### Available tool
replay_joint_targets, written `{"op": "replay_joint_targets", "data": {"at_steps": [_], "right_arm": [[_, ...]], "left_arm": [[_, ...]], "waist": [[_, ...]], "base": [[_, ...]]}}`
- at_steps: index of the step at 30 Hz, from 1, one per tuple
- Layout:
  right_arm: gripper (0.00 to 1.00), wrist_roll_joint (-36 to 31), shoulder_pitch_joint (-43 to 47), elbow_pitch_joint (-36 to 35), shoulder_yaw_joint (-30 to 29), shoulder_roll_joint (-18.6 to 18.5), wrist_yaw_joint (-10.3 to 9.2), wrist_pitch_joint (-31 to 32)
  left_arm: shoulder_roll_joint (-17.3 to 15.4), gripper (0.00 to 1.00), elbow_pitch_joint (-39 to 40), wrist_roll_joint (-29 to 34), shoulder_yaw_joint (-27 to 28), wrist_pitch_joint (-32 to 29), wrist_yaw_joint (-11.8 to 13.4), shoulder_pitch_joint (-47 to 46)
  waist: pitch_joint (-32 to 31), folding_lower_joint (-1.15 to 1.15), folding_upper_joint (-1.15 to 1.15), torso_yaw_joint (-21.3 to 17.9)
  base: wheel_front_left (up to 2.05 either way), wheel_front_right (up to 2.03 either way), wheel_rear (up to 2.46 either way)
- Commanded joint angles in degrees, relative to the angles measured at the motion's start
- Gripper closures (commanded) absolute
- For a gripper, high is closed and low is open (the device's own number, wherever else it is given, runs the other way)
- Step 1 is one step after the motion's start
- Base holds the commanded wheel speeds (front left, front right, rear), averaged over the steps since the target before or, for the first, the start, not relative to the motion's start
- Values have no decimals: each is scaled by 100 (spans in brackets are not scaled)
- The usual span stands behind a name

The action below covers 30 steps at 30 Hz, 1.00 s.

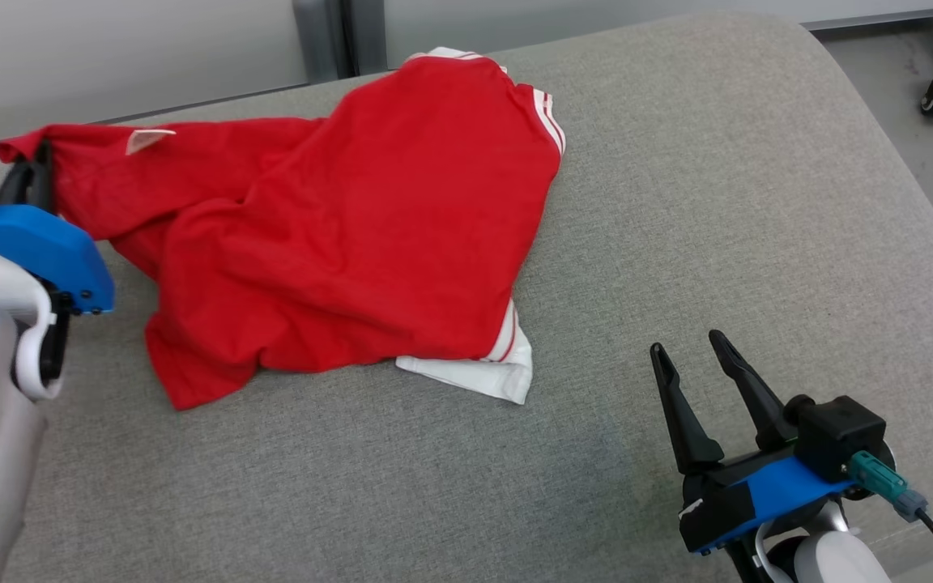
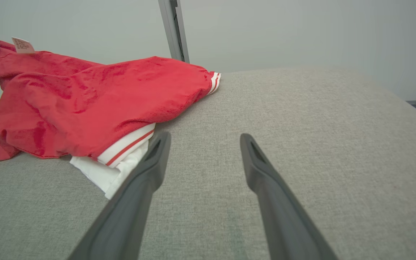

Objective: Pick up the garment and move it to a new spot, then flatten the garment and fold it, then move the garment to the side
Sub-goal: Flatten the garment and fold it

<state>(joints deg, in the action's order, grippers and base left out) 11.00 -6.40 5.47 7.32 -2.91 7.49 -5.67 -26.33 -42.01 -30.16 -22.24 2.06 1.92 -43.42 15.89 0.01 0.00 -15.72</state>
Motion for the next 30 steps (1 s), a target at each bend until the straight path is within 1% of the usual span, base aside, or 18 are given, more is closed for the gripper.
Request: {"op": "replay_joint_targets", "data": {"at_steps": [1, 5, 7, 8, 9, 10, 13, 16, 18, 20, 25, 30], "right_arm": [[0, 43, -86, 42, 31, 2, 1, -64], [0, 64, -177, 129, 60, 2, 1, -105], [0, 60, -197, 160, 87, 2, 1, -95], [0, 58, -201, 176, 95, 2, 1, -85], [0, 54, -213, 193, 93, 1, 1, -76], [0, 55, -222, 191, 94, 1, 1, -66], [0, 25, -198, 200, 55, 2, 1, -58], [0, -29, -109, 185, -52, 0, 1, -15], [0, -65, -53, 153, -118, 1, 1, 26], [0, -105, -16, 121, -195, 1, 1, 57], [0, -182, 154, 18, -379, -1, 1, 144], [0, -191, 355, -81, -597, -1, 1, 227]], "left_arm": [[-119, 100, -18, 48, 24, -12, -25, -112], [-332, 100, -52, 197, 3, 144, 79, -229], [-308, 100, -115, 190, -9, 167, 115, -222], [-281, 58, -145, 158, 5, 157, 146, -198], [-235, 0, -178, 132, 8, 146, 163, -156], [-189, 0, -202, 103, 4, 133, 166, -108], [-50, 0, -293, -38, 24, 231, 69, 63], [184, 0, -299, -235, 59, 393, -13, 300], [327, 0, -281, -422, 98, 481, -199, 531], [403, 0, -225, -542, 122, 638, -330, 740], [663, 0, 174, -725, 245, 1130, -400, 1389], [829, 0, 934, -551, 309, 1304, -359, 2027]], "waist": [[41, -1, 0, -15], [97, -1, 0, -5], [93, -1, 0, 31], [81, -1, 0, 53], [58, -1, 0, 85], [37, -1, 0, 112], [-57, -1, 0, 227], [-210, -1, 0, 389], [-321, -1, 0, 495], [-425, -1, 0, 602], [-685, -1, 0, 852], [-866, -1, 0, 1087]], "base": [[0, 0, 0], [0, 0, 0], [0, 0, 0], [0, 0, 0], [0, 0, 0], [0, 0, 0], [0, 0, 0], [0, 0, 0], [0, 0, 0], [0, 0, 0], [0, 0, 0], [0, 0, 0]]}}
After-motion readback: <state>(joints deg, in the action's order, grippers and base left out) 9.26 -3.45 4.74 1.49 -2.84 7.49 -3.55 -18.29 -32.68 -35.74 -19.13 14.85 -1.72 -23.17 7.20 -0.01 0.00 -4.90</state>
